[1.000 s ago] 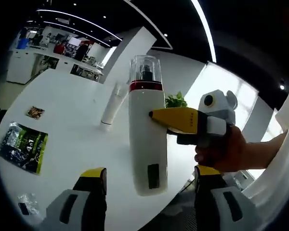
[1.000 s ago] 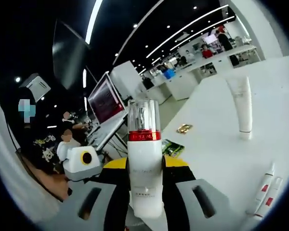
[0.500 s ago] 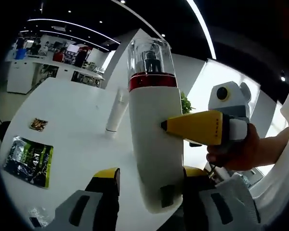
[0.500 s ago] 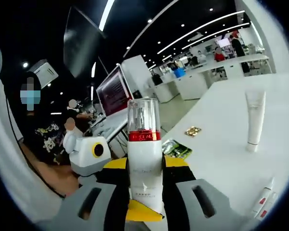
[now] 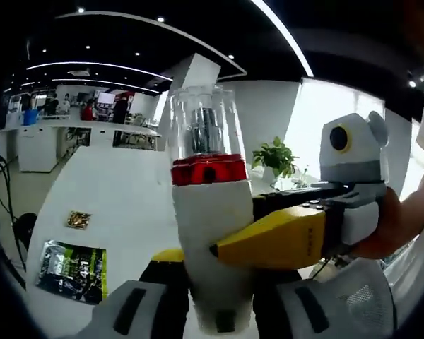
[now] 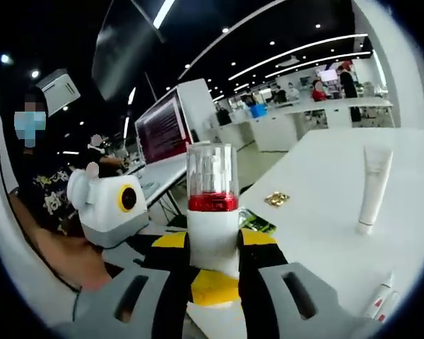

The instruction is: Arrange the skincare products in the storage area until every visible bottle or jar stands upright without overlapping.

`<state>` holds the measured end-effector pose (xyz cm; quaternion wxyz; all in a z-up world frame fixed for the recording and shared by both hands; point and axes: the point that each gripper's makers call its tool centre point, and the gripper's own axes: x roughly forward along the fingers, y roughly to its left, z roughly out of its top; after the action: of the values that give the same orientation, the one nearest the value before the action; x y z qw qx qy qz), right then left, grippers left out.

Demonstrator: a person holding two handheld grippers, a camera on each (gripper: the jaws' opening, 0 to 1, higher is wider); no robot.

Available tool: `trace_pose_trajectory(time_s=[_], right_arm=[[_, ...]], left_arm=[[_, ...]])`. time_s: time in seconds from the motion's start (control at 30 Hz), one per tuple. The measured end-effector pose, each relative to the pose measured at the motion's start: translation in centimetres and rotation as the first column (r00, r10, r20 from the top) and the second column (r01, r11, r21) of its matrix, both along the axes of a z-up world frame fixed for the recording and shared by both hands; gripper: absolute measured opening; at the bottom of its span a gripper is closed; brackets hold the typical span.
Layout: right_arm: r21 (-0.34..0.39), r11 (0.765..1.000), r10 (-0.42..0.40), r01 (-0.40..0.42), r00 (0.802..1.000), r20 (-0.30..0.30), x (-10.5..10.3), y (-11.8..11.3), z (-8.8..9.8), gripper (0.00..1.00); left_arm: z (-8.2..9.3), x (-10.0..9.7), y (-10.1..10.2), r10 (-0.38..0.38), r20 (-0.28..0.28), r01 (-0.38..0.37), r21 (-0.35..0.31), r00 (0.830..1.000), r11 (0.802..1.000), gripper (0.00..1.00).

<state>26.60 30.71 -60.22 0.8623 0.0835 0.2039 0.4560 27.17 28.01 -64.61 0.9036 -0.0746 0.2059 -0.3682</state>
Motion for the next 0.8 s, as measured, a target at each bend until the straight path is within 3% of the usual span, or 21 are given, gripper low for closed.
trace_pose_trajectory(time_s=[0.07,0.13,0.2,0.27,0.47,0.53,0.63,0.8], right_arm=[[-0.010,1.000,0.004,-0.004,1.000,0.004,0.0,0.0,0.0,0.23],[0.000,1.000,-0.001,0.001,1.000,0.005,0.0,-0.1,0.1,0.24],[0.000,1.000,-0.004,0.004,1.000,0.002,0.0,-0.1,0.1,0.24],[0.006,1.000,-0.001,0.001,1.000,0.004,0.0,-0.1,0.2,0.25],[0.048,0.998,0.032,-0.031,0.999,-0.019,0.0,-0.2,1.0,0.26],[0.058,0.995,0.077,-0.075,0.997,-0.026,-0.2,-0.1,1.2,0.27],[0.110,0.987,0.131,-0.120,0.986,-0.103,-0.4,-0.2,2.0,0.29],[0.097,0.978,0.192,-0.183,0.978,-0.087,-0.9,-0.7,2.6,0.30]], left_arm=[[-0.1,-0.1,-0.2,0.008,-0.007,-0.008,0.002,1.000,1.000,0.33],[0.0,-0.1,-0.4,0.016,-0.043,-0.018,-0.042,0.999,0.999,0.32],[0.1,-0.2,-0.4,0.011,-0.041,-0.013,-0.044,0.999,0.999,0.32],[0.5,-0.5,-0.7,-0.017,-0.056,0.011,-0.110,0.998,0.994,0.32],[1.4,-0.8,-0.9,-0.052,-0.052,0.042,-0.174,0.997,0.984,0.32],[1.6,-1.1,-1.2,-0.080,-0.060,0.067,-0.208,0.995,0.976,0.32],[1.9,-2.0,-2.1,-0.140,-0.069,0.117,-0.267,0.988,0.956,0.32],[2.8,-2.7,-2.8,-0.192,-0.063,0.159,-0.347,0.979,0.924,0.32]])
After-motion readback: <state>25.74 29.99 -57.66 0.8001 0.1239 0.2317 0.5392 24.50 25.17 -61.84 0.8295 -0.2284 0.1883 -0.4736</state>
